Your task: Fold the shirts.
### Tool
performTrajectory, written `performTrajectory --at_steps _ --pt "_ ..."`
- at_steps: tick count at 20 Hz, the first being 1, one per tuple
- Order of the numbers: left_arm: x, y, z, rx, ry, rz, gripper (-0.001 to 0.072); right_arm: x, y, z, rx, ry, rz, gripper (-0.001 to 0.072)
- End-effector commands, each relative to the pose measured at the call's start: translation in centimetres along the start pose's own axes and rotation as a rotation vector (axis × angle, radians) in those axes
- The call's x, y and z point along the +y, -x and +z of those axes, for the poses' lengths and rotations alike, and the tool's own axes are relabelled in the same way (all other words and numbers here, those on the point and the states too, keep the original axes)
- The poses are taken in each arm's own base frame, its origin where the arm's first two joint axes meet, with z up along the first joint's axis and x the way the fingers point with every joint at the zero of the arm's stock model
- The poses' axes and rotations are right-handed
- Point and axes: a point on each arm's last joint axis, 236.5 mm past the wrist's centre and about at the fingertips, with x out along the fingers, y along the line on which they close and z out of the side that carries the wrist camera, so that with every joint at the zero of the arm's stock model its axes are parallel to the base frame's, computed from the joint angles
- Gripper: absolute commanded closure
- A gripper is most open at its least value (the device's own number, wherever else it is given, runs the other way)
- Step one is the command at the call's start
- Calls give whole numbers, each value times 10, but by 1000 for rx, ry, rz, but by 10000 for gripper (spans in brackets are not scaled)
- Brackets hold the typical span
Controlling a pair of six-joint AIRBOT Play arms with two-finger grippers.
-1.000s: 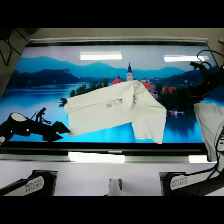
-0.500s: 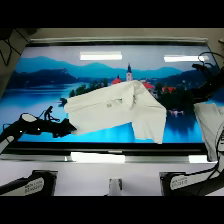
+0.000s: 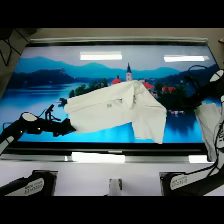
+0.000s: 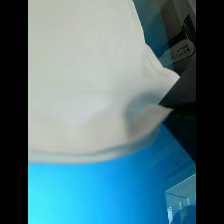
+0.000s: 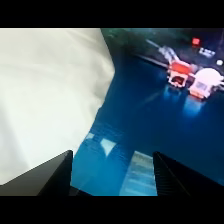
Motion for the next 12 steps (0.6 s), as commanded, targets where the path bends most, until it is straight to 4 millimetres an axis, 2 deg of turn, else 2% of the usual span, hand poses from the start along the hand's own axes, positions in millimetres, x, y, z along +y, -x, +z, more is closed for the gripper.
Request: performTrajectory --at_steps 1,4,9,12 --pt "-12 11 1 -26 -41 -18 676 15 -40 -3 22 -8 137 238" --pt "-16 16 2 -46 -55 -23 676 20 -59 2 8 -31 194 291" --pt "-17 16 2 -46 -57 -25 675 12 -62 15 -48 -59 165 290" --pt "-18 17 2 -50 -60 -26 675 17 -68 15 -32 -53 172 373"
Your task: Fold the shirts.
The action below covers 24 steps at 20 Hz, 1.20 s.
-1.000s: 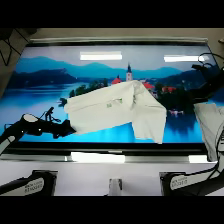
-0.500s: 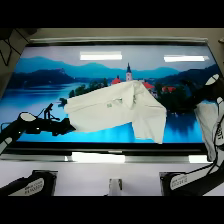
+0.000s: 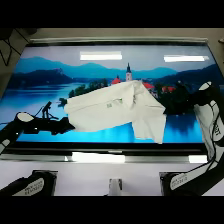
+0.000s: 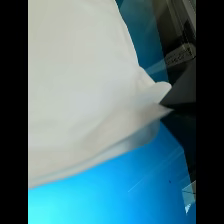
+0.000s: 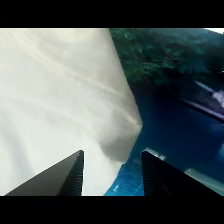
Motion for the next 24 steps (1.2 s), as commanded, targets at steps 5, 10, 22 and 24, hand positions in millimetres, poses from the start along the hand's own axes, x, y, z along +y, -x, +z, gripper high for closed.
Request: performTrajectory --at_steps 5,10,22,24 --pt "-2 2 1 -7 -11 -2 676 27 -26 0 107 78 -60 685" --pt "-29 25 32 -96 -142 -24 676 76 45 16 7 228 -112 686" --pt "-349 404 46 -938 -853 -253 677 253 401 -31 -912 565 -786 685" --pt "-369 439 23 -1023 -890 -278 676 276 426 -51 -1019 581 -822 685"
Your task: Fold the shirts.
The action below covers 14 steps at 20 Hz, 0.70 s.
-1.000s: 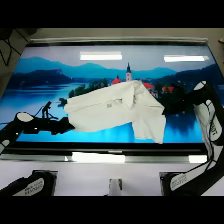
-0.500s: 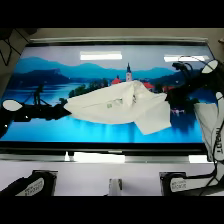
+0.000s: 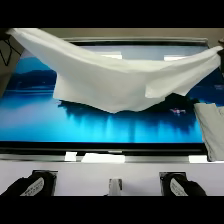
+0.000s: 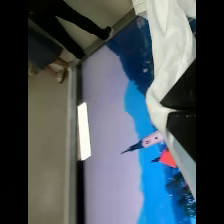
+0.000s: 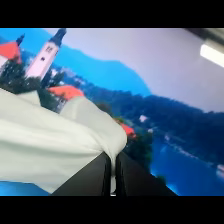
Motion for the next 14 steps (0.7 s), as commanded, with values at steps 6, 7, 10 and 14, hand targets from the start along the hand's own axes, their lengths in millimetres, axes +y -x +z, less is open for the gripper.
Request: performTrajectory --at_steps 6,7,10,14 --pt "-102 137 119 -502 -220 46 677 -26 251 115 -695 75 -497 685" --pt "-104 148 117 -509 -252 84 677 -23 278 119 -754 83 -538 685" --pt "-98 169 95 -443 -313 206 677 -18 311 111 -774 94 -593 685" --pt "-58 151 55 -247 -255 306 678 -19 277 98 -655 88 -534 684"
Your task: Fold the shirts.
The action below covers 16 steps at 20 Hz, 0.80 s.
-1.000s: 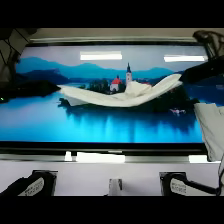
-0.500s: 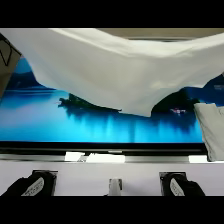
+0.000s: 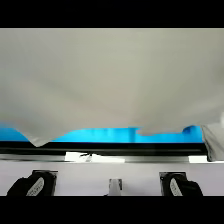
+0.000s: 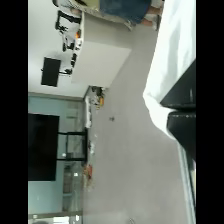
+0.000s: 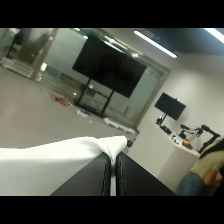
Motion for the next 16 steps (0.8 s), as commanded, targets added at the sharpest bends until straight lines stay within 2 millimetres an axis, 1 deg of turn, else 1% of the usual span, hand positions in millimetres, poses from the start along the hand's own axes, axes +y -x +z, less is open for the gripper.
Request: performTrajectory --at_steps 1,2,3,4,5,6,7,8,11,12,13,14,15,16 --pt "29 -5 -49 182 2 96 677 8 -8 -21 80 5 36 684" --pt "36 -15 -67 232 22 100 678 15 -18 -35 127 2 64 684" --pt "47 -28 -89 295 45 107 678 23 -30 -52 184 -2 100 683" --pt "56 -41 -110 355 70 112 677 34 -43 -73 247 -8 143 683" --pt "69 -56 -137 426 98 123 677 46 -57 -96 319 -12 189 683" --pt "84 -71 -168 508 126 138 677 62 -71 -128 416 -9 255 683" --pt "95 -84 -199 585 161 143 677 82 -81 -163 529 -16 332 683" --pt "105 -95 -231 664 195 146 678 106 -87 -206 674 -30 431 683" --pt "132 -121 -335 897 301 158 677 190 -87 -324 1057 -114 758 684" --pt "140 -128 -369 971 336 162 677 214 -93 -362 1141 -149 821 684" --pt "147 -134 -398 1031 365 167 678 233 -100 -396 1207 -187 838 684" --pt "154 -140 -425 1080 391 171 677 252 -109 -424 1255 -240 842 684" --pt "162 -148 -450 1115 416 179 677 273 -120 -446 1274 -303 854 684" --pt "169 -156 -473 1136 440 186 677 295 -134 -460 1261 -387 867 684"
